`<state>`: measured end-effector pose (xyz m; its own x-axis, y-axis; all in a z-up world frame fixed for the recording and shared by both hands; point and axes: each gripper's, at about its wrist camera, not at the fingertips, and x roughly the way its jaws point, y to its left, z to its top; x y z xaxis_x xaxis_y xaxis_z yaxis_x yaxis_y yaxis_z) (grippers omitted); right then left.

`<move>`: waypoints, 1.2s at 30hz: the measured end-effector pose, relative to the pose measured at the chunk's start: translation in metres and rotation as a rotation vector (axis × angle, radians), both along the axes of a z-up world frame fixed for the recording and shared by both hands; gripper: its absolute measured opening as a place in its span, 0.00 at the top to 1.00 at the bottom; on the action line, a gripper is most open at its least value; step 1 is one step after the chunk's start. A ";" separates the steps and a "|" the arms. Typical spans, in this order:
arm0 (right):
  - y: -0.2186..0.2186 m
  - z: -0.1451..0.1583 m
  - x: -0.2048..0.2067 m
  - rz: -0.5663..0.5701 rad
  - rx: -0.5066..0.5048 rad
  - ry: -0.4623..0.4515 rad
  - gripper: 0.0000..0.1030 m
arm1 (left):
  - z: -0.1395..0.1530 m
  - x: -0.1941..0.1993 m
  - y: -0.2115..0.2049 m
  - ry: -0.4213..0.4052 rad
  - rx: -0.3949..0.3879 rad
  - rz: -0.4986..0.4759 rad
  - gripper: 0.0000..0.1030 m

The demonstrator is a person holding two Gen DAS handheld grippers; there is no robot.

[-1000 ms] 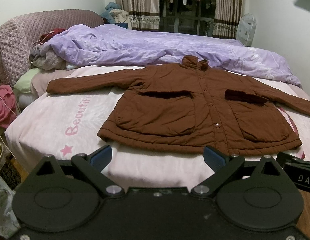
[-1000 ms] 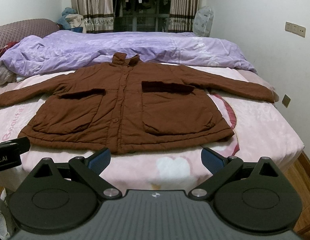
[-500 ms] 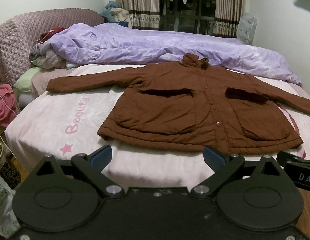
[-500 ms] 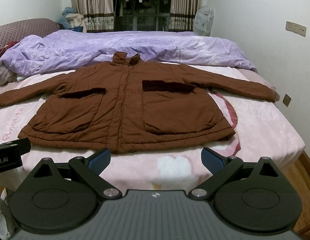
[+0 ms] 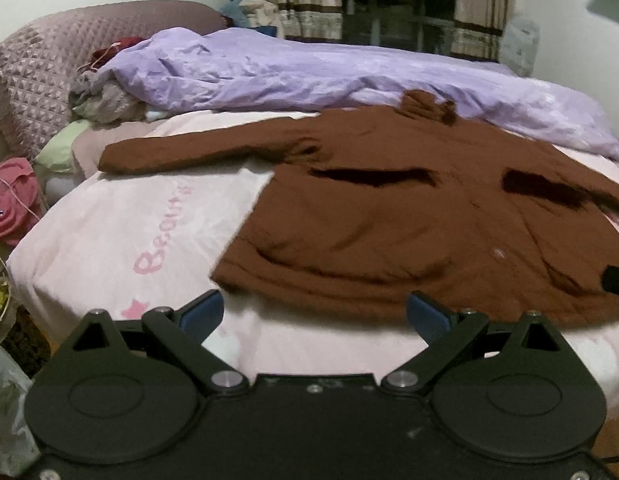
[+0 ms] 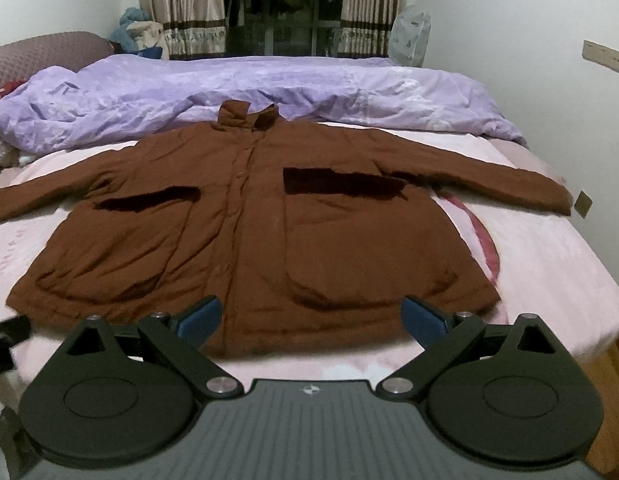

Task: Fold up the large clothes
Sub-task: 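Reach the left gripper to a sleeve cuff and grasp it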

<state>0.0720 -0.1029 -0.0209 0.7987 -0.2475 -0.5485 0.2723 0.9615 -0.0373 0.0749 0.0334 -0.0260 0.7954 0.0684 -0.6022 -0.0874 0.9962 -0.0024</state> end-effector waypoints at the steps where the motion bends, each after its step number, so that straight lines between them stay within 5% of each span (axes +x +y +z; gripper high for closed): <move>1: -0.001 0.001 0.007 0.000 -0.001 -0.001 0.00 | 0.002 0.008 0.008 -0.014 -0.019 0.016 0.03; 6: -0.011 0.007 0.047 -0.006 -0.017 -0.038 0.00 | 0.014 0.047 0.051 -0.098 -0.103 0.054 0.03; 11: -0.024 0.010 0.088 -0.002 -0.015 -0.056 0.00 | 0.015 0.104 0.107 -0.146 -0.099 0.138 0.03; 17: -0.028 0.012 0.127 0.019 -0.047 -0.120 0.00 | 0.001 0.176 0.212 -0.150 -0.290 0.291 0.05; 27: -0.023 -0.004 0.185 0.033 0.034 -0.058 0.00 | -0.038 0.255 0.336 -0.213 -0.435 0.536 0.08; 36: -0.004 -0.019 0.210 0.029 0.000 0.005 0.00 | -0.070 0.290 0.381 -0.215 -0.628 0.633 0.09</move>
<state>0.2820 -0.1071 -0.0398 0.8030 -0.2239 -0.5523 0.2438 0.9691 -0.0382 0.3647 0.4144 -0.0961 0.8201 0.2394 -0.5197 -0.5516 0.5724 -0.6067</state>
